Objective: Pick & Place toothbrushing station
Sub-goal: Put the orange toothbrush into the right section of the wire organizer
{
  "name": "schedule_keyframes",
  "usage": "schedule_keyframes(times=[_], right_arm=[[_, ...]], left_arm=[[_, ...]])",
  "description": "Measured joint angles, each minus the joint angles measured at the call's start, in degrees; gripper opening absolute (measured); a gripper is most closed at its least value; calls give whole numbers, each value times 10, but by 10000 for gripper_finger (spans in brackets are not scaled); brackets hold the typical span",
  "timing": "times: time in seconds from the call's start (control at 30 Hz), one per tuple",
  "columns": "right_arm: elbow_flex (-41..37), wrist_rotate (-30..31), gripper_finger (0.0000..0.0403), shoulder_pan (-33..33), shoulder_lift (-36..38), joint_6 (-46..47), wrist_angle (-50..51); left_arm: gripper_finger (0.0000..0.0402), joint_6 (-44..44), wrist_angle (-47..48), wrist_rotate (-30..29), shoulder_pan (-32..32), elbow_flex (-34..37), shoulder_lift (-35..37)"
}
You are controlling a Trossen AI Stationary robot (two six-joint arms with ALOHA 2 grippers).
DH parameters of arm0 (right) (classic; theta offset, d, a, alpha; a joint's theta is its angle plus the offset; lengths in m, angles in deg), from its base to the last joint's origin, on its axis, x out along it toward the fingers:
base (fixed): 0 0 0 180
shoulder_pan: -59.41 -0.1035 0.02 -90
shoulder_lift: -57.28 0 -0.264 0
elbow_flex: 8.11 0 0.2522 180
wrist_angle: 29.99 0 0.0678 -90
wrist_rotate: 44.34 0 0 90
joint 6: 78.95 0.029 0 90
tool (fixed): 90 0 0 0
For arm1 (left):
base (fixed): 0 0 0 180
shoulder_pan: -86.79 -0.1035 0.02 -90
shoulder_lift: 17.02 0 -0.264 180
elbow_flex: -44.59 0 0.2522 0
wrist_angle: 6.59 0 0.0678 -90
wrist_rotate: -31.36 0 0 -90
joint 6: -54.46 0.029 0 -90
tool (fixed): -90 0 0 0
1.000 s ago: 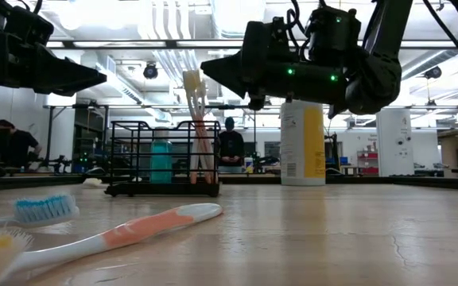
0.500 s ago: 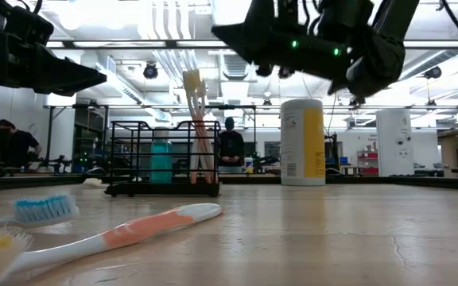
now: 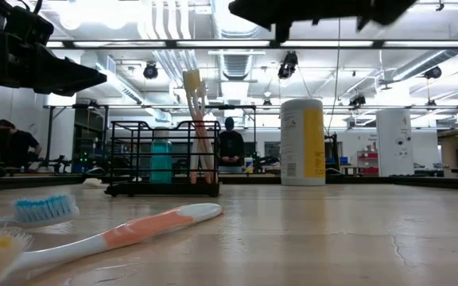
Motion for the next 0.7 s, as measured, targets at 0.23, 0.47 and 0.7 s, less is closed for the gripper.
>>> schedule_keyframes(times=[0.23,0.47,0.7], right_arm=[[121,26,47,0,77,58,407],[190,21,47,-6,92,114,622],[167,18,47,-37,94,109,681]], left_arm=[[187,0,0,0,0,0,0],[187,0,0,0,0,0,0],[187,0,0,0,0,0,0]])
